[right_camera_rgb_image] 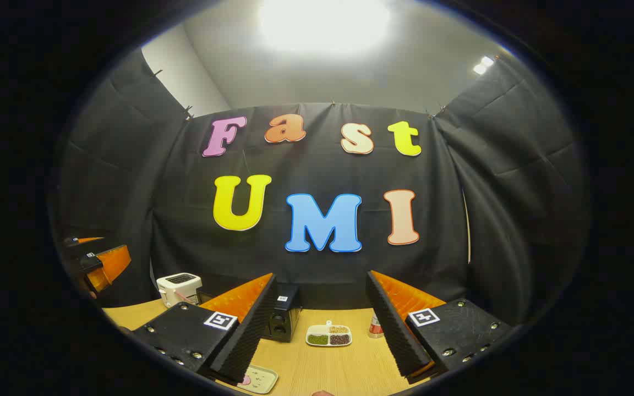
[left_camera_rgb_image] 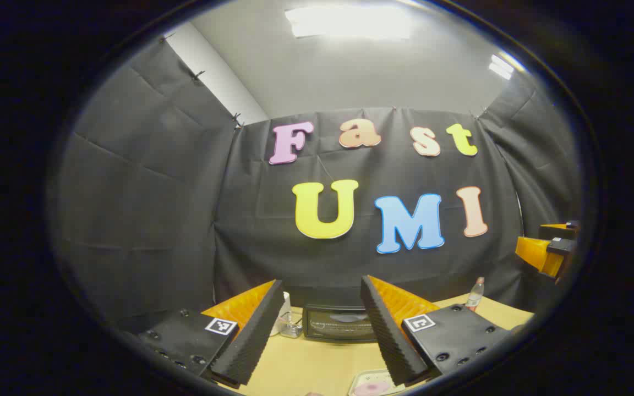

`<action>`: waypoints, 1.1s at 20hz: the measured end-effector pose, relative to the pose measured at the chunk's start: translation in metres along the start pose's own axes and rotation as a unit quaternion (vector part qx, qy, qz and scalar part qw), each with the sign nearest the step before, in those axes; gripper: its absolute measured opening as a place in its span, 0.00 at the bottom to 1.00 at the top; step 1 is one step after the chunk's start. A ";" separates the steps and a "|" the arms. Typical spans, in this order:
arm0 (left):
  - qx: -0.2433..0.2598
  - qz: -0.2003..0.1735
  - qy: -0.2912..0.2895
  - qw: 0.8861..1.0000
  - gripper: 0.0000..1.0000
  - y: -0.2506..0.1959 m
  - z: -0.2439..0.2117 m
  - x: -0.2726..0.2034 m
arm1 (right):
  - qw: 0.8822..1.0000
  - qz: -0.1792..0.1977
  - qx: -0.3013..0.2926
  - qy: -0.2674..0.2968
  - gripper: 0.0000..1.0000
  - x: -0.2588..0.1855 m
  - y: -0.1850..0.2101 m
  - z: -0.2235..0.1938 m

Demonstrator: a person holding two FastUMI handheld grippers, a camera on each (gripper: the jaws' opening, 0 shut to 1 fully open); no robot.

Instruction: Open the electric oven with the left hand, put the food in, and close the electric oven.

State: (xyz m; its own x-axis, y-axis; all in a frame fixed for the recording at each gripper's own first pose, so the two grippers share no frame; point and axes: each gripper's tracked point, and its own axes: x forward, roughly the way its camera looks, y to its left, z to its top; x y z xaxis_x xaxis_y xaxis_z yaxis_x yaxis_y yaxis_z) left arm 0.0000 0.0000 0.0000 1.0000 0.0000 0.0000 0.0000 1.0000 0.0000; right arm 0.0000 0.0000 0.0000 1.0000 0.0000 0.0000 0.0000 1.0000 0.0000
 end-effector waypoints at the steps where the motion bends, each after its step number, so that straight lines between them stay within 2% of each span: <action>1: 0.000 -0.001 0.001 1.000 0.91 -0.003 0.000 0.001 | 1.000 -0.002 -0.001 0.003 0.98 0.001 -0.002 -0.001; 5: -0.003 -0.011 0.003 1.000 0.91 -0.011 0.001 0.005 | 1.000 -0.012 -0.010 -0.004 0.98 0.003 -0.013 0.002; 7: 0.002 -0.010 0.003 1.000 0.99 -0.014 0.002 0.005 | 1.000 -0.009 -0.014 -0.008 0.98 0.001 -0.016 0.001; 9: 0.002 -0.009 0.004 1.000 0.98 -0.019 0.001 0.004 | 1.000 -0.005 -0.018 -0.006 0.98 0.000 -0.019 -0.003; 10: 0.003 -0.009 0.005 1.000 0.94 -0.022 0.000 0.002 | 1.000 -0.004 -0.019 -0.006 0.98 -0.002 -0.021 -0.004; 11: 0.004 -0.009 0.006 1.000 0.94 -0.025 0.000 0.001 | 1.000 0.000 -0.018 -0.007 0.98 -0.003 -0.022 -0.004; 12: 0.007 -0.008 0.005 1.000 0.99 -0.026 0.000 0.000 | 1.000 0.004 -0.017 -0.009 0.98 -0.004 -0.022 -0.005; 15: 0.009 -0.006 0.004 1.000 0.99 -0.033 -0.003 -0.001 | 1.000 0.023 -0.014 -0.009 0.97 -0.003 -0.019 -0.010; 18: 0.013 -0.008 0.004 1.000 0.99 -0.037 -0.011 0.020 | 0.999 0.031 -0.007 0.001 0.97 0.001 -0.017 -0.020; 22: 0.026 -0.021 0.014 0.999 0.99 -0.042 -0.031 0.075 | 0.999 0.032 -0.014 -0.001 0.98 0.018 -0.009 -0.020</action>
State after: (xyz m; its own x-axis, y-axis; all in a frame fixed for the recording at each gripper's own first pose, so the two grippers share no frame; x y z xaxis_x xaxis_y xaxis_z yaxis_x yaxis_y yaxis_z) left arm 0.0750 -0.0422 -0.0312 0.9987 -0.0413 -0.0287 0.0427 0.9978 0.0513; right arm 0.0176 -0.0090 -0.0202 0.9979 0.0641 0.0018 -0.0640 0.9976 -0.0272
